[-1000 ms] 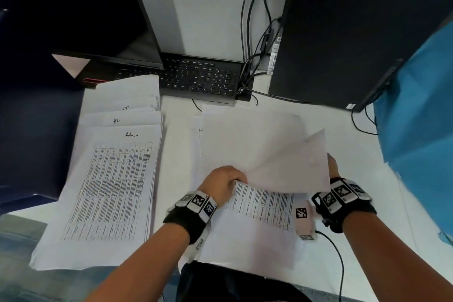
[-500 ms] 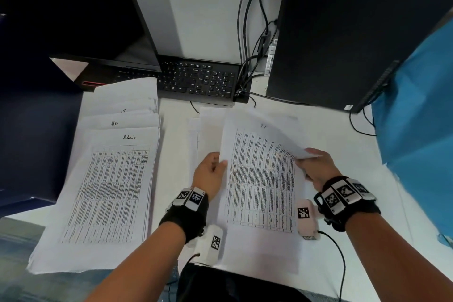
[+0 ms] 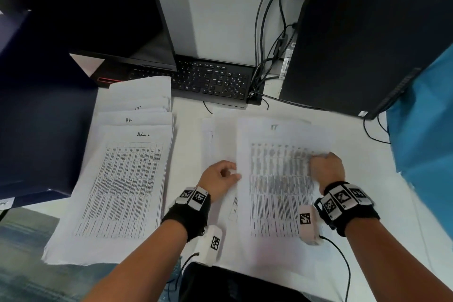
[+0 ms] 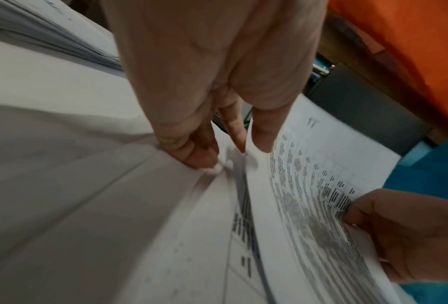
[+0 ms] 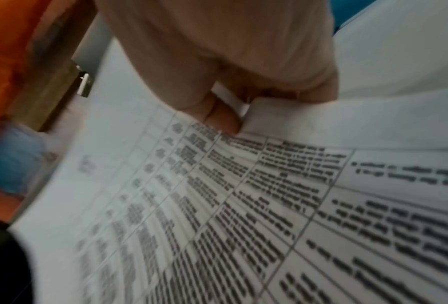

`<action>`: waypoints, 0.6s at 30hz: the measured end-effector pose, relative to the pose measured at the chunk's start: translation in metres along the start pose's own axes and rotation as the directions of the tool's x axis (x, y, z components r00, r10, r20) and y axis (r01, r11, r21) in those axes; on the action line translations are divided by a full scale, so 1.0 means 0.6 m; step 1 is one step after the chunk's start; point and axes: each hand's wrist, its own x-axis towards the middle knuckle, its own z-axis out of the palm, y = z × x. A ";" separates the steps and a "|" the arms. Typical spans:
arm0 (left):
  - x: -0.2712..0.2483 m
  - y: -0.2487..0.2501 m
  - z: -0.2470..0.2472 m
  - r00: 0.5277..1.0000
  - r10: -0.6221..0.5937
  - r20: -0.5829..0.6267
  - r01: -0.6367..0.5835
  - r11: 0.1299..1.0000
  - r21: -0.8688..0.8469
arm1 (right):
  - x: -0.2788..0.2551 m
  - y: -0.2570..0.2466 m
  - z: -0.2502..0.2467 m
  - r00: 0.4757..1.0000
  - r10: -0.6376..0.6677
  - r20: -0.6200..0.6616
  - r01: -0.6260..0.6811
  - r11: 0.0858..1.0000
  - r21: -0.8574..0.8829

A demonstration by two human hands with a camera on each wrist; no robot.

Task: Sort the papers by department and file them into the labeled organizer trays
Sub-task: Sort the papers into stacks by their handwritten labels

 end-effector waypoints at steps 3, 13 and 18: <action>0.010 0.007 0.013 1.000 0.019 0.001 -0.019 0.998 0.052 | 0.004 0.006 -0.011 0.995 0.082 -0.056 -0.092 0.977 -0.193; 0.017 0.034 0.052 0.992 0.076 -0.102 -0.067 0.993 0.093 | -0.010 0.003 -0.022 0.990 0.116 0.085 -0.092 0.966 -0.241; 0.014 0.025 0.041 0.987 0.085 -0.136 -0.088 0.996 -0.018 | -0.011 0.008 -0.025 0.989 0.099 0.108 -0.083 0.986 -0.146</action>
